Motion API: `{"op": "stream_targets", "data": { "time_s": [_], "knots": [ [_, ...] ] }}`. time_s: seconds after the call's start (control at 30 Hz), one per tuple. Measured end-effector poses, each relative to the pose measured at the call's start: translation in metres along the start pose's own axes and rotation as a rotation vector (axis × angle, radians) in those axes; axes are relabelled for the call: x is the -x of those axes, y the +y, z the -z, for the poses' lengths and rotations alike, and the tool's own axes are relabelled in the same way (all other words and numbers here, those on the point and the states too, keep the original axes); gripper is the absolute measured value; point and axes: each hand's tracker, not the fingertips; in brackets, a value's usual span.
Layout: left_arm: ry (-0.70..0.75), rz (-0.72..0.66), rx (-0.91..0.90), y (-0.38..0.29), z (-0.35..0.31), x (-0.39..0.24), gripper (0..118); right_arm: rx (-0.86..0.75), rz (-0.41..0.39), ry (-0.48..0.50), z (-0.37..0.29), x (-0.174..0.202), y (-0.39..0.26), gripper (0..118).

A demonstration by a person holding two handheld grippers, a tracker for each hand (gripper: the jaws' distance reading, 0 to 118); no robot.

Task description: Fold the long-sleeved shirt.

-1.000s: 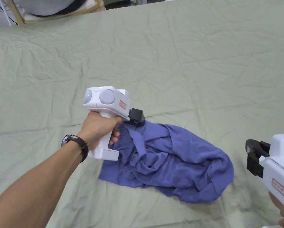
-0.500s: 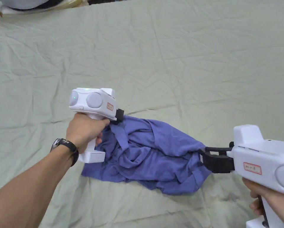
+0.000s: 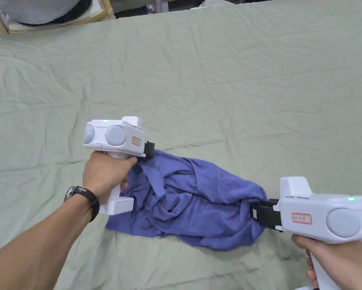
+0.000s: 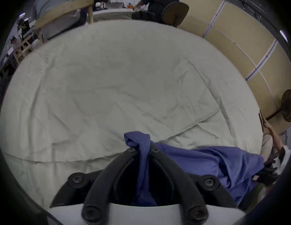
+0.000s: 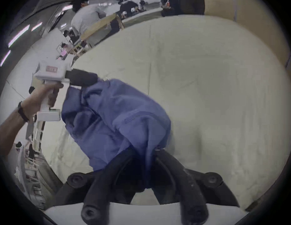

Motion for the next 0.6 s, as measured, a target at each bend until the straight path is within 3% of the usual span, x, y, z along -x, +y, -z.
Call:
{"op": "stream_targets", "data": {
  "time_s": [0.23, 0.43, 0.6],
  "knots": [
    [0.026, 0.081, -0.217, 0.022, -0.118, 0.001, 9, -0.230, -0.186, -0.098, -0.077, 0.031, 0.050, 12],
    [0.092, 0.127, -0.453, 0.039, -0.258, 0.008, 9, -0.428, -0.444, -0.173, -0.169, 0.094, 0.105, 12],
    [0.146, 0.138, -0.630, 0.055, -0.373, 0.013, 9, -0.595, -0.579, -0.234, -0.253, 0.143, 0.157, 12]
  ]
}}
